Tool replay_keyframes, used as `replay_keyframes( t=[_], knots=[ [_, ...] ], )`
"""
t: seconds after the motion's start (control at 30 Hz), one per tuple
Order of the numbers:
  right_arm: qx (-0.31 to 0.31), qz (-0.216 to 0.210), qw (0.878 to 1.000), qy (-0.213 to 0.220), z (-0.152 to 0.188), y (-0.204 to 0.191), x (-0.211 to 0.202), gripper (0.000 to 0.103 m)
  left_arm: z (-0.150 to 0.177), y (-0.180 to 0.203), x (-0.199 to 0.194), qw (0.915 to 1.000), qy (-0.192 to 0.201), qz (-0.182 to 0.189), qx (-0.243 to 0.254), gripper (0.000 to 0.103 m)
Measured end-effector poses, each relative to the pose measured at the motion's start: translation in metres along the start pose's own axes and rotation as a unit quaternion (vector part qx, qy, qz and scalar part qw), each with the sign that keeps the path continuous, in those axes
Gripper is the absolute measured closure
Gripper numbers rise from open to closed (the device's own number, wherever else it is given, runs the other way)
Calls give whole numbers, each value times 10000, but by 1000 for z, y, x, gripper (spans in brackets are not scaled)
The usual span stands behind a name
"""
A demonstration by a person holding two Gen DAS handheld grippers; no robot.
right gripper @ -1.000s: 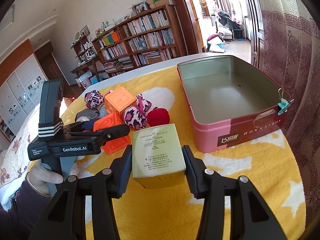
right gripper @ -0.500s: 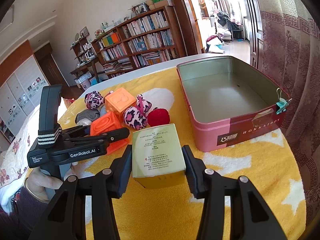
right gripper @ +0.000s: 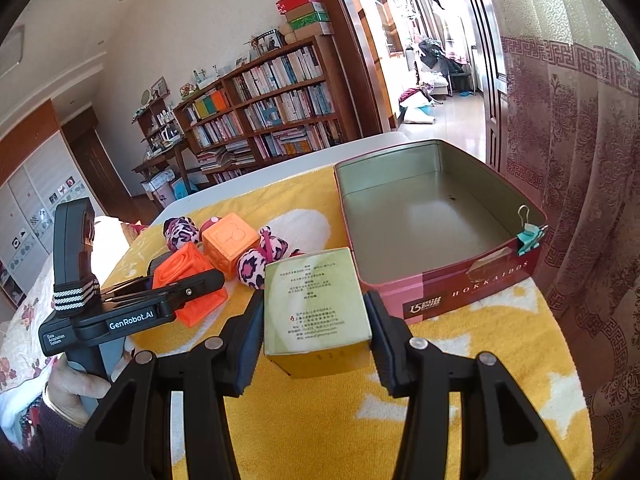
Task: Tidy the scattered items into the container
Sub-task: 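Grasp the bright orange number block with the left gripper while the right gripper lifts the box, then carry the block and box over the red tin and open both grippers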
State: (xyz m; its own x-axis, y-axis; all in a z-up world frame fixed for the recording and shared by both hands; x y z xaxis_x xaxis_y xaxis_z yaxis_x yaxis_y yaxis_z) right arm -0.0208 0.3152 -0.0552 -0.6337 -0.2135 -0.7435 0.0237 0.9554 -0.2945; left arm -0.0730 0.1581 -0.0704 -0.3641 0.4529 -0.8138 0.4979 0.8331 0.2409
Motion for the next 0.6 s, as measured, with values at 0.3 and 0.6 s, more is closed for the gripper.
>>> replay_keyframes(
  t=[0.3,0.6],
  knots=[
    [494,384,9967,518,-53,52,-19,51,-31,47,-17,9995,120,242,156,33],
    [832,718,9909,784,-96,100,-15,51,-87,110,-4,9970,273,648,332,33]
  ],
)
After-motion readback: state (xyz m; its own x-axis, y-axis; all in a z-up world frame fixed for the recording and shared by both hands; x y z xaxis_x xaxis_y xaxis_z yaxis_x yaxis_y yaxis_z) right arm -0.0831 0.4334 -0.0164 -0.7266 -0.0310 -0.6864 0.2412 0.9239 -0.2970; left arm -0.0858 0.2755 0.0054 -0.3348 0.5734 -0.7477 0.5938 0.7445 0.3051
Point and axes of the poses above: each gripper's, at about its wrist camera, not at the fingertips, and x roughly the way its jaws point, y to its right, z to its underside, the point moved 10 cm from there along x, roughly the way its jaws point, and after that the axes turned 13 degrees about -y, right-handed, at the moved point
